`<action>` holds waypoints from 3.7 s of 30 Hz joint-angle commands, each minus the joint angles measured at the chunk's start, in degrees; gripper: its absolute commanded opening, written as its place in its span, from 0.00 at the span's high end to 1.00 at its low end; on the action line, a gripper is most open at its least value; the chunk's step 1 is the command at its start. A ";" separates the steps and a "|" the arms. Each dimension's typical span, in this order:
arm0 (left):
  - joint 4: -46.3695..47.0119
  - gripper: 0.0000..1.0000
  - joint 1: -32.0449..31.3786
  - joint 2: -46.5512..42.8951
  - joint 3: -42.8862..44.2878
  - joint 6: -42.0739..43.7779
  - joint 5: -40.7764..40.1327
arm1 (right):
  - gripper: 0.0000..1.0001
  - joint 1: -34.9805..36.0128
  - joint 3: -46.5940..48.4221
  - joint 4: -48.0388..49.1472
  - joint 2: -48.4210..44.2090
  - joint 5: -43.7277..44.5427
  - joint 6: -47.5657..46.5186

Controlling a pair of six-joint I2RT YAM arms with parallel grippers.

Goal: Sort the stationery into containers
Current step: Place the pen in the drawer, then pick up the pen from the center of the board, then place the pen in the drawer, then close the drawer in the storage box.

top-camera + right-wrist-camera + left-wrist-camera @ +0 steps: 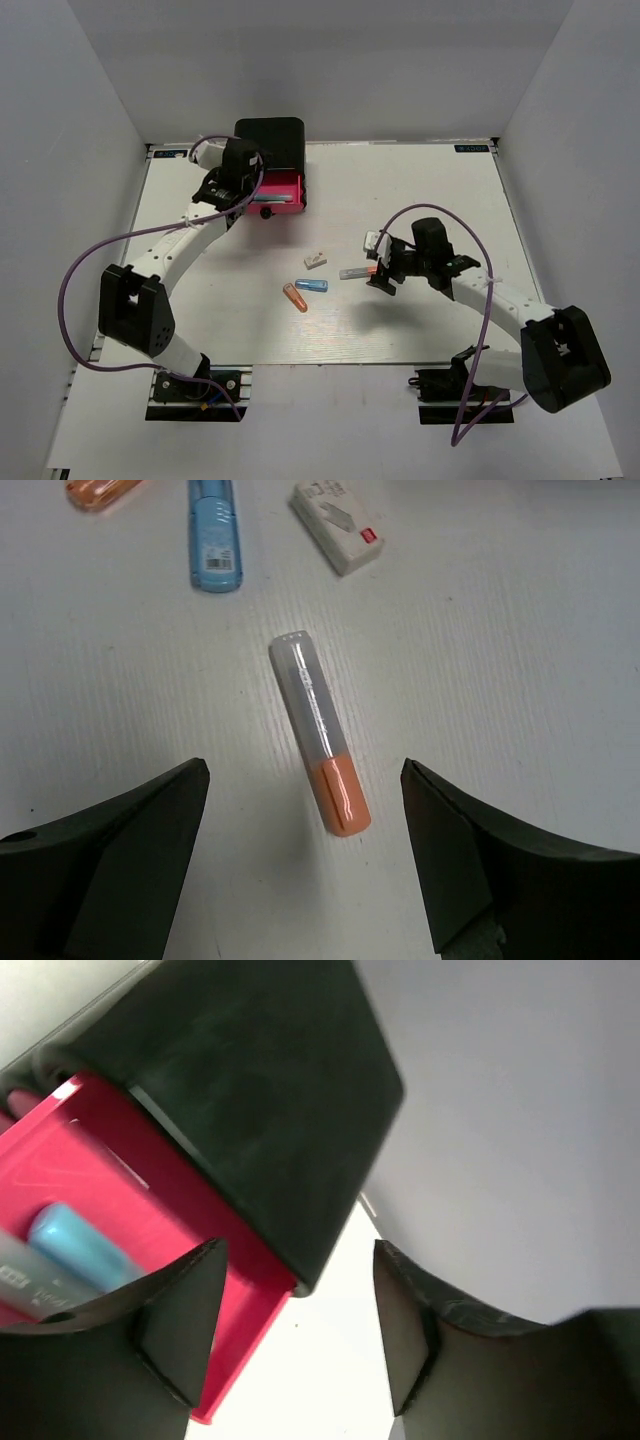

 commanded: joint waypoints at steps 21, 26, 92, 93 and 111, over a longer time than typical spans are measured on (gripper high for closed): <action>-5.70 0.24 0.15 -42.93 -28.04 34.40 20.09 | 0.29 -0.21 22.73 -23.03 30.47 -7.54 -36.44; -5.71 0.23 0.15 -49.52 -36.13 30.35 20.07 | 0.36 -0.20 28.10 -28.40 34.87 -5.35 -36.72; 19.15 0.61 0.15 -30.91 -46.78 19.45 27.37 | 1.00 12.63 46.58 17.46 23.64 14.50 13.19; 19.16 0.74 0.15 -29.68 -46.77 19.45 27.37 | 1.00 11.84 39.86 17.56 20.93 15.04 13.21; 18.20 0.89 1.82 -11.21 -31.32 7.06 13.93 | 0.98 0.33 13.69 10.62 5.53 14.35 21.99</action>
